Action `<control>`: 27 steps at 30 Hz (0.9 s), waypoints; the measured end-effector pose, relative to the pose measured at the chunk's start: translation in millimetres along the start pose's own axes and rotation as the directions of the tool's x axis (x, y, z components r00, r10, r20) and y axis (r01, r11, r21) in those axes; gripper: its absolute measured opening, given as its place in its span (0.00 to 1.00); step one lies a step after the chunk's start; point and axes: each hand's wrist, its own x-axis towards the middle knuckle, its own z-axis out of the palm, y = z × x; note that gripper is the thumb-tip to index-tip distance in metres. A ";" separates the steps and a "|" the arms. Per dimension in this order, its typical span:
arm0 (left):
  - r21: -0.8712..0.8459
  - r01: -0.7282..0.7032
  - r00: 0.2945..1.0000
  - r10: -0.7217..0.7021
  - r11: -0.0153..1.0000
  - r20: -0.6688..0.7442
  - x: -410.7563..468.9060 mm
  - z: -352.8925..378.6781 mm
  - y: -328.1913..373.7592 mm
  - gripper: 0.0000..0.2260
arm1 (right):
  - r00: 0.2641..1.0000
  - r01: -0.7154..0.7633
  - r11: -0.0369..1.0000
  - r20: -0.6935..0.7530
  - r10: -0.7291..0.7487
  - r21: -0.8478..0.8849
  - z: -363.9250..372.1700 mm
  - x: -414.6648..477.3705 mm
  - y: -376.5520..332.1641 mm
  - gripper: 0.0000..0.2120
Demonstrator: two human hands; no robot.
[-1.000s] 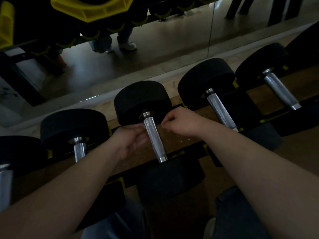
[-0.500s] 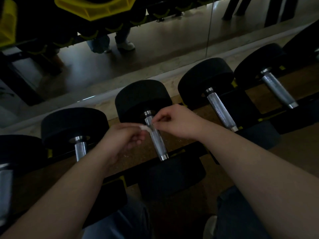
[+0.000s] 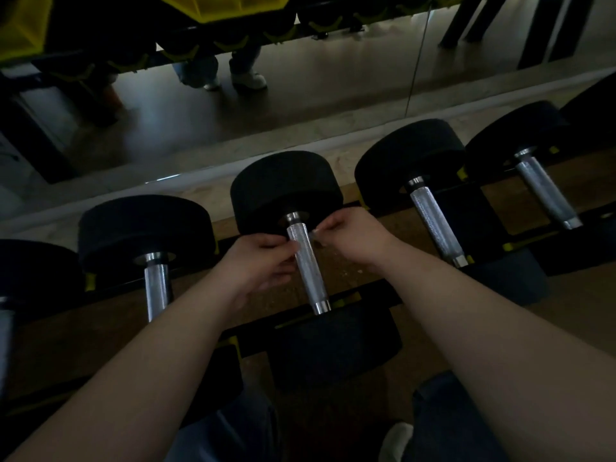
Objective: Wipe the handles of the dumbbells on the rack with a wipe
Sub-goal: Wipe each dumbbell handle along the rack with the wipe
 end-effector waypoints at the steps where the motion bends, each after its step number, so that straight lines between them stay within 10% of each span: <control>1: -0.005 -0.004 1.000 0.004 1.000 0.029 0.7 -0.4 0.1 0.13 | 0.999 -0.038 0.996 0.026 0.036 0.081 5.2 2.4 -0.7 0.03; 9: 0.018 -0.026 0.999 0.025 1.000 0.024 10.0 -4.0 2.4 0.15 | 0.794 -0.252 0.955 0.531 0.297 -0.157 -10.0 -5.6 -3.4 0.11; 16: 0.023 -0.034 0.999 0.034 0.999 -0.010 13.5 -4.9 2.0 0.16 | 0.939 -0.311 0.861 0.270 0.213 0.402 11.3 20.9 -6.7 0.13; 23: 0.058 -0.065 0.997 0.066 0.996 -0.027 10.6 -3.7 3.5 0.14 | 0.724 -0.125 0.894 0.576 0.379 -0.430 -10.6 -7.5 0.1 0.10; 27: 0.060 -0.083 0.996 0.084 0.995 -0.011 6.5 -3.7 5.5 0.10 | 0.868 -0.294 0.954 0.405 0.289 -0.052 0.5 -0.4 -1.8 0.09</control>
